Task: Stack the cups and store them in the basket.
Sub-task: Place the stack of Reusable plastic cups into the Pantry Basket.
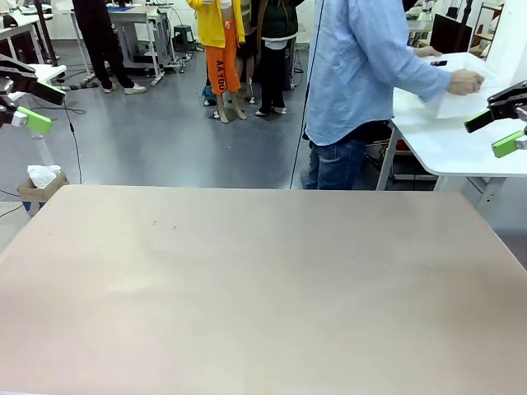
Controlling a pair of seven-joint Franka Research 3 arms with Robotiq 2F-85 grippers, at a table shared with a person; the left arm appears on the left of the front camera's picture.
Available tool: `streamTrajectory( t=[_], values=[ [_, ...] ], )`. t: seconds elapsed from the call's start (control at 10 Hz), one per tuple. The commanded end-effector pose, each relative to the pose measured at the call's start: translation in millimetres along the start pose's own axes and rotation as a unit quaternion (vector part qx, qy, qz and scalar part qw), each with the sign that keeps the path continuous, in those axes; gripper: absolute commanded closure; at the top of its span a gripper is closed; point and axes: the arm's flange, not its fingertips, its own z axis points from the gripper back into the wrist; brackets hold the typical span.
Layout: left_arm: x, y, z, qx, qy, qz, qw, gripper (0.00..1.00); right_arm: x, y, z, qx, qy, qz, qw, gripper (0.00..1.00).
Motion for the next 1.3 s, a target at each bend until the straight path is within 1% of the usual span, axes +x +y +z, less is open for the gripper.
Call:
streamTrajectory(
  t=[0.0,1.2],
  values=[
    [1.5,0.3,-0.3,0.001,-0.004,0.001,1.000,0.00,4.2,-0.1,2.1,0.001,-0.001,-0.006,1.000,0.00],
    [1.5,0.3,-0.3,0.001,-0.004,0.001,1.000,0.00,4.2,-0.1,2.1,0.001,-0.001,-0.006,1.000,0.00]
  ],
)
